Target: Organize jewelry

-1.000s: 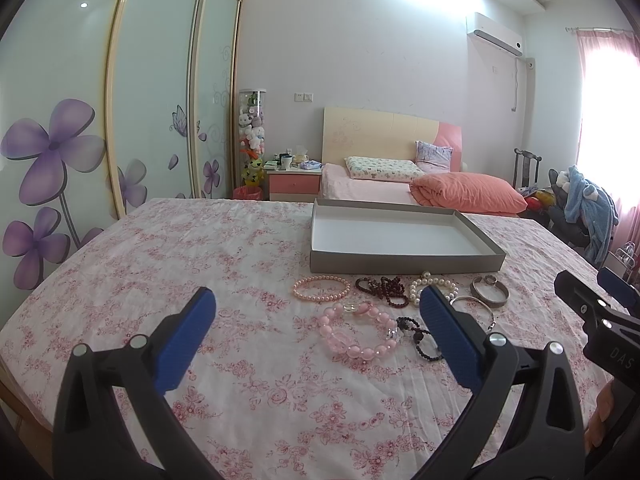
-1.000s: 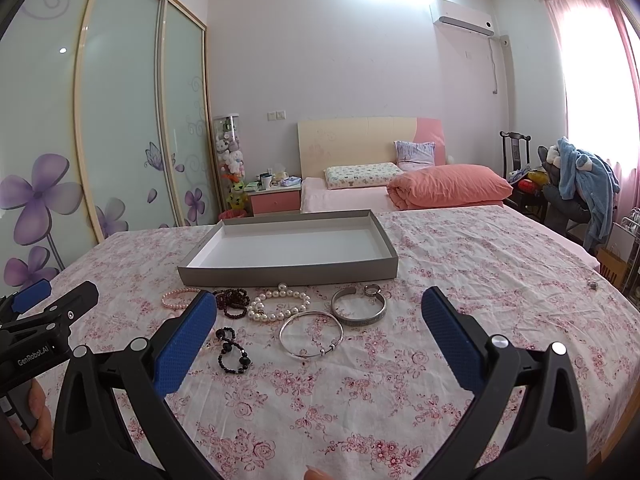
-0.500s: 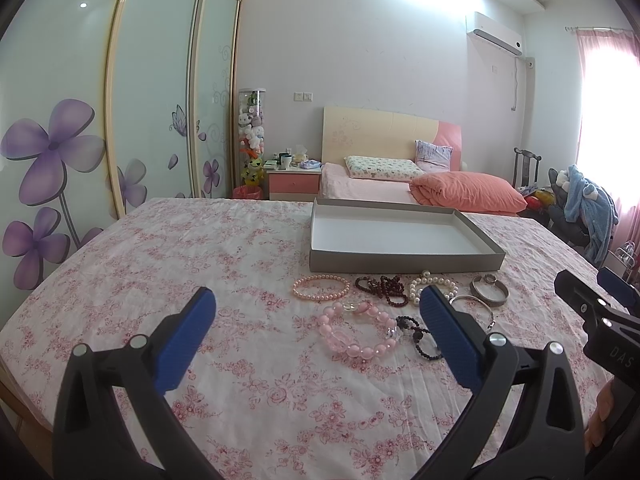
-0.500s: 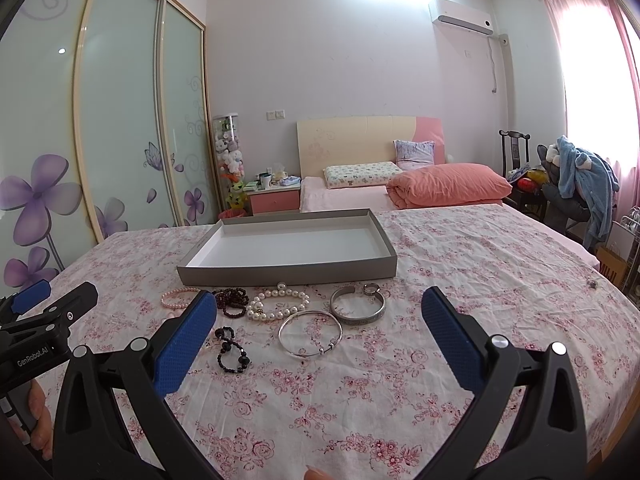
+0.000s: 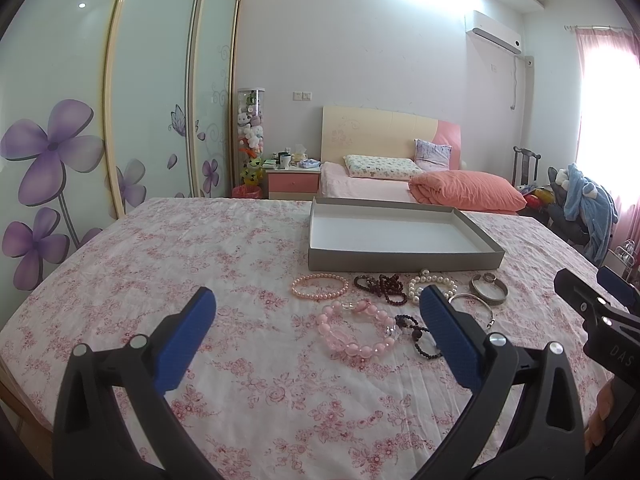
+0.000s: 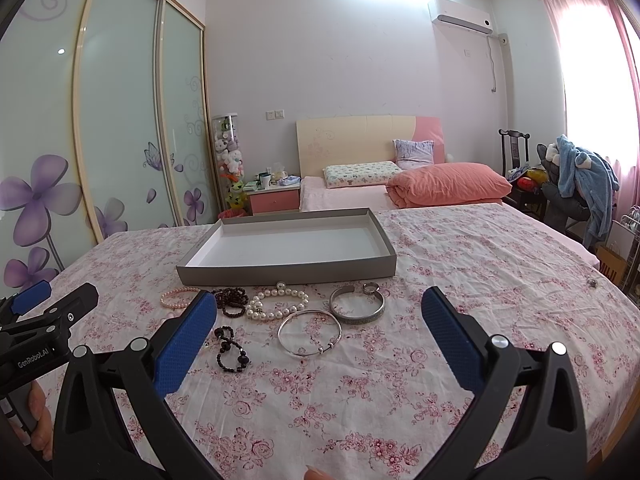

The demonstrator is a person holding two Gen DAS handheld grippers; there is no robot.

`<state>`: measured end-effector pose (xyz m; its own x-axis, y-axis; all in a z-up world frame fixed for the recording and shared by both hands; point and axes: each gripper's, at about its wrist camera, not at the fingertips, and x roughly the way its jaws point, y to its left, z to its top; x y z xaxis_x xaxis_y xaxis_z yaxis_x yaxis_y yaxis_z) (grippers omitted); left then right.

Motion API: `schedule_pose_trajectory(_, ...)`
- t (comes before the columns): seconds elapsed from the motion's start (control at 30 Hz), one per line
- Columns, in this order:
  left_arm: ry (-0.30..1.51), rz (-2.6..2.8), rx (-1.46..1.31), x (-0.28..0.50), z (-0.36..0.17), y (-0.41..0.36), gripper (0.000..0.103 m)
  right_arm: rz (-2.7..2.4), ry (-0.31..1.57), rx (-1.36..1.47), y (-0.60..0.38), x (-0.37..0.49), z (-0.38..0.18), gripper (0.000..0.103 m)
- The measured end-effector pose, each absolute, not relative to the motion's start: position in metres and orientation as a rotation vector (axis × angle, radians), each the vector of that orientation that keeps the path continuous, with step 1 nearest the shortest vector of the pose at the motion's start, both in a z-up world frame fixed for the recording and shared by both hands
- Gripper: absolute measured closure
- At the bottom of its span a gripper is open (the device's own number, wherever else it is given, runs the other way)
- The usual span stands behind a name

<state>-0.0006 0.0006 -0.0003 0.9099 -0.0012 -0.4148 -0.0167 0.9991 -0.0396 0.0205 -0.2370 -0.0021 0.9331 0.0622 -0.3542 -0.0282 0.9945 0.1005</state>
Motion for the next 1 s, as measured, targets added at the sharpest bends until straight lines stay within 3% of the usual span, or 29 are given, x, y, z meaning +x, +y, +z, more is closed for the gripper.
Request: schedule_pose_trajectory(1.0, 0.443, 0.015, -0.041, 0.0034, -0.0088, 0.0006, 0.004, 0.048, 0.387, 0.101, -0.2392, 0.0233, -0.0056, 0.002)
